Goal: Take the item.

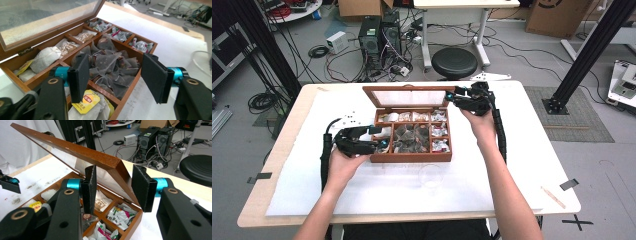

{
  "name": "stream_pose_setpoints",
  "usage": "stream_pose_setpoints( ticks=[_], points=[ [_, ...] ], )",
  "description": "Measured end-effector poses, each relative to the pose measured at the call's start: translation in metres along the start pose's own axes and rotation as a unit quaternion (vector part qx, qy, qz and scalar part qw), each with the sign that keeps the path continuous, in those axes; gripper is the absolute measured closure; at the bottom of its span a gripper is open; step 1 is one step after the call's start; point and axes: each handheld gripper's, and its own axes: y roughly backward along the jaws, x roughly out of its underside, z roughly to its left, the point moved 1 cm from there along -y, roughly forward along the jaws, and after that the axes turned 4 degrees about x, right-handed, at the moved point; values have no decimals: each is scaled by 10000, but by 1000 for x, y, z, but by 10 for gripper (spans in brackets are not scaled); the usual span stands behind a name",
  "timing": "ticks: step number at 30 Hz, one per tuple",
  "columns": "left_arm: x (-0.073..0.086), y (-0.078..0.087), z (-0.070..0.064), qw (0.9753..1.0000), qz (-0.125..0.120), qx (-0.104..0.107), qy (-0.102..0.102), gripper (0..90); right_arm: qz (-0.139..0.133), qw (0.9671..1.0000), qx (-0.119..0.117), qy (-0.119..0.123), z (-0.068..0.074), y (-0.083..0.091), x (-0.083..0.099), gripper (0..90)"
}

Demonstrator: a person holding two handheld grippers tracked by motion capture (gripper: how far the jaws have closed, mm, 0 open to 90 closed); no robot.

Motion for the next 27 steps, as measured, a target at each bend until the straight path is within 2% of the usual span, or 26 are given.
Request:
stream_pose_setpoints(
  ticks=[4,7,11,18,22,27],
  points=[
    [-1,-9,0,9999,113,17,-19,467,-4,10000,-2,-8,0,0,0,567],
    [-2,-18,0,9994,337,-53,-95,503,-14,10000,-1,-27,0,0,0,563],
    [-3,-32,0,9985,541,-71,-97,557,-22,10000,6,-32,0,-1,0,563],
    [-5,-48,-1,9968,763,-136,-180,613,-8,10000,-4,-22,0,0,0,558],
    [-6,-60,-3,9941,1013,-189,-330,639,-12,10000,-10,-18,0,0,0,558],
    [-4,-71,-4,9912,1209,-315,-439,657,-1,10000,-15,-16,0,0,1,558]
  ],
)
